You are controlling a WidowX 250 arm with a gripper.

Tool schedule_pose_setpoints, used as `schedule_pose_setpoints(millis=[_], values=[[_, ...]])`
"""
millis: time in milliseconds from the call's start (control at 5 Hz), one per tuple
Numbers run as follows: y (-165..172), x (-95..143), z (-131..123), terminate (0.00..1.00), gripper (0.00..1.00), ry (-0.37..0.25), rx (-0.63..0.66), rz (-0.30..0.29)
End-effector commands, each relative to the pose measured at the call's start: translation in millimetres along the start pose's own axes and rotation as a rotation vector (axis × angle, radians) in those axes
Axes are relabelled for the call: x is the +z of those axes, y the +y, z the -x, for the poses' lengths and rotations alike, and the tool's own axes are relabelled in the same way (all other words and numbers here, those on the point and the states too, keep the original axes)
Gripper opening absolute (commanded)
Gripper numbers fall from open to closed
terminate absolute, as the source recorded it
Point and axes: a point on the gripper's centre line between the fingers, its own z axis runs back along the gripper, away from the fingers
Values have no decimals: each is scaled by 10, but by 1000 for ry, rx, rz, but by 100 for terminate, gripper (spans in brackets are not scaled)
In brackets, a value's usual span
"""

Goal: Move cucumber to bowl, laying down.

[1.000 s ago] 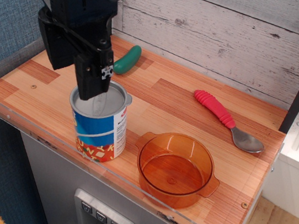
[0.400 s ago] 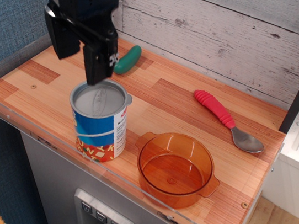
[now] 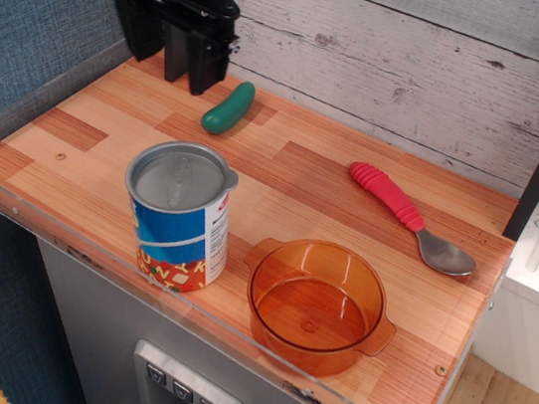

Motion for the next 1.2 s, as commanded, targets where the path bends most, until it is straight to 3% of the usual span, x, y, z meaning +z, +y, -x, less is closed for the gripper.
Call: schedule_pose_setpoints(millis=[0, 200, 600, 1000], values=[[233, -287, -467, 0, 100, -80, 22, -33], [294, -487, -621, 0, 100, -125, 55, -42], [259, -761, -857, 0, 100, -129, 76, -43], [251, -941, -911, 0, 100, -80, 86, -53]])
